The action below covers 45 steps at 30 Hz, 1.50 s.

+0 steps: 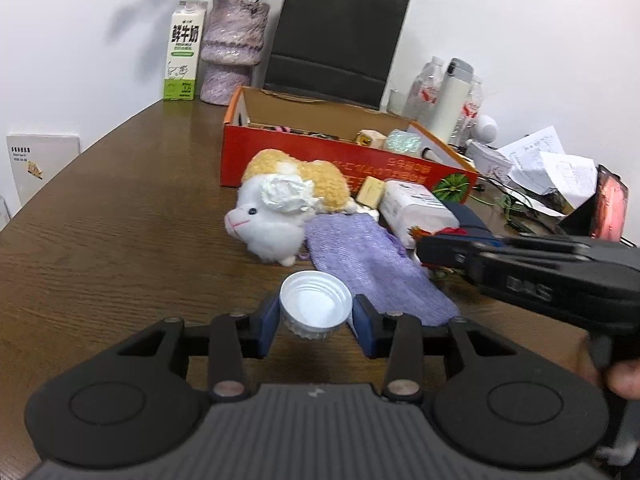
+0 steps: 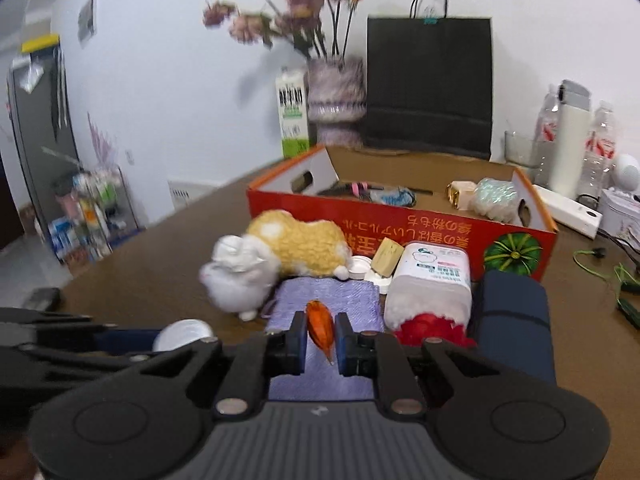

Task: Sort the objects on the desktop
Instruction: 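Grasp the white bottle cap with the left tool while the right grasps the orange item, then carry the cap and orange item into the cardboard box and release both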

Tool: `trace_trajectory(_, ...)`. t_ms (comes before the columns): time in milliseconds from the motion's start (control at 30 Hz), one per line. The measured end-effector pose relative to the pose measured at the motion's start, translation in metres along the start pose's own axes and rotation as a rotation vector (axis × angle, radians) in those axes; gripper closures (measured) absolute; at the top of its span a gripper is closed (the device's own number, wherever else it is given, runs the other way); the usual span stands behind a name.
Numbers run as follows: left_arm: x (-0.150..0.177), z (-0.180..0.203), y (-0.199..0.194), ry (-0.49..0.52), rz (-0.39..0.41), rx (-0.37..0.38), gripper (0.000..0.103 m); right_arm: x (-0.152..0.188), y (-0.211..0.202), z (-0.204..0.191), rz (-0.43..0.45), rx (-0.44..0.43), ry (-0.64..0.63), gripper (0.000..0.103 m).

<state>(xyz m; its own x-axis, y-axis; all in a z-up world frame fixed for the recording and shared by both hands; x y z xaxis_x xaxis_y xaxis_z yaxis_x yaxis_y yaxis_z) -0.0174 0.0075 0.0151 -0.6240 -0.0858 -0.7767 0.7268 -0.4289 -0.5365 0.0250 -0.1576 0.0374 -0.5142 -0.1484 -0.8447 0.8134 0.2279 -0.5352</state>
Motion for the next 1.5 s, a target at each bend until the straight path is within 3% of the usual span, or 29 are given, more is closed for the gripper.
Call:
trace_trajectory(267,0.016,0.025,-0.013,0.022,-0.02,0.042,0.063,0.036,-0.062,0.018,0.004,0.053,0.07,0.09)
trace_trajectory(433,0.009,0.036,-0.022,0.029,-0.002,0.074,0.063,0.038,-0.078,0.041,0.024,0.081,0.117,0.09)
trace_trajectory(633,-0.034,0.023,-0.02,-0.015,0.047,0.124,0.063,0.008,-0.076,0.062,0.077,0.062,0.151,0.09)
trace_trajectory(767,-0.082,0.007,0.002,0.011,0.09,0.071,0.063,-0.034,-0.059,0.07,0.131,0.079,0.127,0.09)
trace_trajectory(900,-0.146,-0.011,0.045,0.071,0.075,0.021,0.063,-0.093,-0.014,0.08,0.12,0.062,0.11,0.09)
trace_trajectory(1000,-0.188,-0.032,0.099,0.108,-0.006,0.018,0.062,-0.137,0.037,0.084,0.071,0.055,0.097,0.09)
trace_trajectory(1067,-0.206,-0.051,0.14,0.092,-0.055,-0.028,0.062,-0.164,0.082,0.084,0.022,0.069,0.071,0.09)
trace_trajectory(1133,-0.218,-0.07,0.173,0.039,-0.095,-0.107,0.063,-0.185,0.134,0.082,-0.044,0.063,0.033,0.09)
trace_trajectory(1267,-0.221,-0.088,0.219,0.014,-0.195,-0.152,0.062,-0.202,0.239,0.083,-0.256,0.103,0.034,0.09)
trace_trajectory(1400,-0.208,-0.083,0.24,0.116,-0.213,-0.274,0.06,-0.196,0.301,0.081,-0.361,0.184,0.006,0.09)
trace_trajectory(1500,-0.206,-0.081,0.238,0.105,-0.213,-0.253,0.049,-0.189,0.323,0.083,-0.401,0.212,0.009,0.088)
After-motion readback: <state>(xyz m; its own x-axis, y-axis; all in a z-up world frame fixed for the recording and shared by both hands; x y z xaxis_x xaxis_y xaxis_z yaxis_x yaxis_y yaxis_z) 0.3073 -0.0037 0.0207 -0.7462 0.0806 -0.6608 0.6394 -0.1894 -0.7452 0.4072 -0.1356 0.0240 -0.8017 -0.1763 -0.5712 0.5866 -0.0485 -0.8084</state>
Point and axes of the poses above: each gripper's, at about its wrist camera, not at the fingertips, and y roughly the way its jaws point, z to its right, x to its underside, the point moved 3 cm from there along y, roughly the way its jaws point, and after that the axes turned 12 degrees about x, right-handed, at the moved point
